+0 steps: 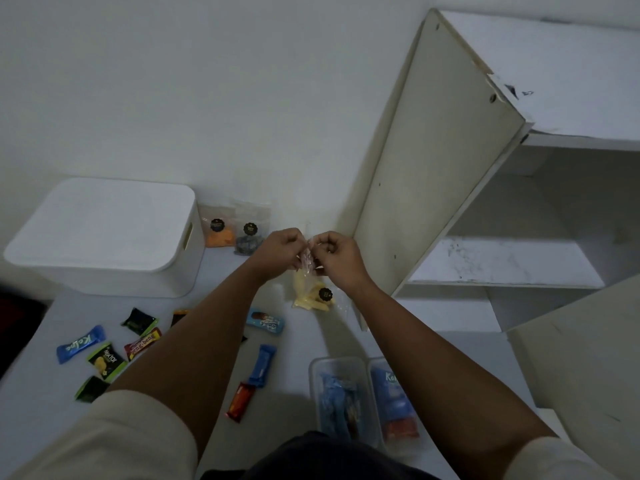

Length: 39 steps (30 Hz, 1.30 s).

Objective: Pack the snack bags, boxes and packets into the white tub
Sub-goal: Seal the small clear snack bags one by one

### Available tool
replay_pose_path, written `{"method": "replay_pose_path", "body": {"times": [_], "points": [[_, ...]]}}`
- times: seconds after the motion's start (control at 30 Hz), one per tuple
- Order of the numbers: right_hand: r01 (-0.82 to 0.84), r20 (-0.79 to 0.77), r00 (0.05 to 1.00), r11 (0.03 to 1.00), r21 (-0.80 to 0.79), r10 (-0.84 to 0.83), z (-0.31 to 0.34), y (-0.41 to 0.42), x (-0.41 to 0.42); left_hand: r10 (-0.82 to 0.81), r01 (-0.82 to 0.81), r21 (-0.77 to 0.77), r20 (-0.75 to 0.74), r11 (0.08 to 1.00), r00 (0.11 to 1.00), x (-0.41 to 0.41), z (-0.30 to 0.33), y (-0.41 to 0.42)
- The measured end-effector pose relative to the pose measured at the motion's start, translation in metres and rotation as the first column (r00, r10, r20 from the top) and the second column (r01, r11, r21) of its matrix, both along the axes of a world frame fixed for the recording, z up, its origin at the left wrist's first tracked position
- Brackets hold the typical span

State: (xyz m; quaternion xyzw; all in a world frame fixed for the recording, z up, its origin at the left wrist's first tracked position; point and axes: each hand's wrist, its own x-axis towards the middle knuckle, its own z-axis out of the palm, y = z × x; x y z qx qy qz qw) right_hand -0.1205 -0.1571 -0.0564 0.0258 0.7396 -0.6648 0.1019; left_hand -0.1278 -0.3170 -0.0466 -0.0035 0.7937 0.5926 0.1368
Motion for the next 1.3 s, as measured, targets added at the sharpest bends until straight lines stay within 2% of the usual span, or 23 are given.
{"method": "replay_pose_path", "body": {"times": [0.17, 0.27, 0.43, 0.5, 0.6, 0.67, 0.77, 0.83, 0.93, 1.03, 1.17, 1.23, 1.3], "points": [[-0.062, 0.087, 0.994, 0.998, 0.02, 0.06, 0.0, -0.007, 0.006, 0.145, -0.145, 0.021, -0.016, 0.989, 0.989, -0.003, 0.004, -0.006], [-0.055, 0.059, 0.997, 0.998, 0.04, 0.053, -0.001, -0.008, 0.006, 0.184, -0.185, 0.058, 0.03, 0.981, 0.983, 0.001, 0.003, -0.009], [0.018, 0.015, 1.0, 0.999, 0.04, -0.019, 0.003, -0.009, 0.005, 0.056, -0.068, 0.087, 0.129, 0.994, 0.99, 0.009, 0.002, -0.007], [-0.006, 0.05, 0.999, 0.999, 0.032, 0.005, 0.006, -0.008, 0.005, 0.052, -0.071, 0.128, 0.142, 0.989, 0.989, 0.011, 0.004, -0.009], [-0.099, 0.108, 0.99, 0.99, 0.101, 0.088, 0.01, -0.003, 0.004, 0.044, -0.068, 0.143, 0.165, 0.987, 0.985, 0.013, 0.002, -0.014], [-0.114, 0.074, 0.992, 0.977, 0.178, 0.102, 0.009, -0.001, 0.002, 0.063, -0.079, 0.104, 0.156, 0.991, 0.986, 0.016, 0.0, -0.016], [-0.117, 0.044, 0.993, 0.965, 0.233, 0.109, 0.011, 0.001, -0.004, 0.233, -0.234, -0.004, -0.015, 0.972, 0.972, 0.013, -0.014, -0.025], [-0.179, 0.086, 0.982, 0.968, 0.174, 0.166, 0.012, 0.006, -0.007, 0.306, -0.308, -0.038, -0.058, 0.951, 0.95, 0.009, -0.027, -0.037], [-0.25, 0.125, 0.964, 0.962, 0.109, 0.236, 0.012, 0.011, -0.014, 0.253, -0.256, -0.119, -0.038, 0.959, 0.967, 0.006, -0.036, -0.045], [-0.22, 0.142, 0.968, 0.973, 0.069, 0.209, 0.008, 0.012, -0.023, 0.288, -0.292, -0.153, -0.047, 0.944, 0.956, 0.004, -0.037, -0.049], [-0.09, 0.221, 0.97, 0.993, -0.079, 0.105, -0.006, 0.005, -0.031, 0.392, -0.391, -0.029, 0.051, 0.92, 0.919, -0.007, -0.055, -0.058], [-0.092, 0.225, 0.969, 0.995, -0.037, 0.098, -0.024, -0.003, -0.037, 0.408, -0.419, 0.057, 0.141, 0.906, 0.902, -0.013, -0.063, -0.058], [-0.073, 0.201, 0.978, 0.994, 0.08, 0.056, -0.048, -0.013, -0.043, 0.424, -0.452, 0.112, 0.209, 0.885, 0.881, -0.022, -0.069, -0.056]]}}
